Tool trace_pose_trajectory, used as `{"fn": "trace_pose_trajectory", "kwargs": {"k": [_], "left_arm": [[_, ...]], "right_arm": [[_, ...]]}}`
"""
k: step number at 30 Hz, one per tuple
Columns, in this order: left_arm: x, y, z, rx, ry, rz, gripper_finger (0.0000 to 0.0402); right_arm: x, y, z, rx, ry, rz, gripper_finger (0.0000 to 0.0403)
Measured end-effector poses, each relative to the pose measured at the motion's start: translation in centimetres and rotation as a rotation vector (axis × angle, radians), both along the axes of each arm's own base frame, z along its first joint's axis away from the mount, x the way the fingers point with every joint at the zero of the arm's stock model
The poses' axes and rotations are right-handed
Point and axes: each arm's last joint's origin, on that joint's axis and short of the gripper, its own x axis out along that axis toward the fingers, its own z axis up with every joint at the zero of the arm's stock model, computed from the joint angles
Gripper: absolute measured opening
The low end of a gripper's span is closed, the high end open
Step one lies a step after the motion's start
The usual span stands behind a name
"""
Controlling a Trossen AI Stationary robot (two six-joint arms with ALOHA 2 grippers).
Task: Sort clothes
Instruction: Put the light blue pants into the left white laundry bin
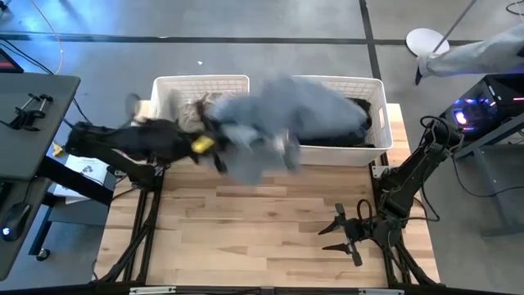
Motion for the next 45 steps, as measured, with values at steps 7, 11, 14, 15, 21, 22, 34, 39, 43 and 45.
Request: {"fn": "trace_pose_trajectory", "kwargs": {"k": [7,11,14,15,21,22,34,39,43,45], "left_arm": [[-3.6,3.7,1.7,0.208,0.150,0.572,0.0065],[-5.4,6.7,0.2,0.134,0.229,0.688,0.0064],[-6.5,8.5,-2.1,-0.029,0.316,0.660,0.0064],[-6.8,9.1,-3.0,-0.100,0.365,0.643,0.0064],[-7.6,11.9,-9.4,-0.308,0.639,0.749,0.0064],[-7.7,12.3,-10.6,-0.323,0.676,0.758,0.0064],[-8.7,16.4,-21.8,-0.589,0.927,0.737,0.0064],[-8.3,17.9,-24.1,-0.629,0.974,0.724,0.0064],[-8.0,19.0,-24.9,-0.626,0.953,0.791,0.0064],[-7.8,19.2,-24.4,-0.632,0.945,0.794,0.0070]], "right_arm": [[0.0,0.0,0.0,-0.006,-0.003,-0.006,0.0193],[0.0,0.0,0.0,-0.009,-0.004,-0.007,0.0193],[0.0,0.0,0.0,-0.009,-0.004,-0.007,0.0193],[0.0,0.0,0.0,-0.009,-0.004,-0.007,0.0193],[0.0,0.0,0.0,-0.009,-0.004,-0.007,0.0193],[0.0,0.0,0.0,-0.010,-0.004,-0.007,0.0193],[0.0,-0.1,0.0,-0.011,-0.005,-0.009,0.0193],[0.1,-0.1,0.0,-0.008,-0.007,-0.021,0.0193],[0.1,-0.1,0.0,-0.002,-0.008,-0.034,0.0193],[0.1,-0.1,0.0,0.010,-0.005,-0.039,0.0193]]}}
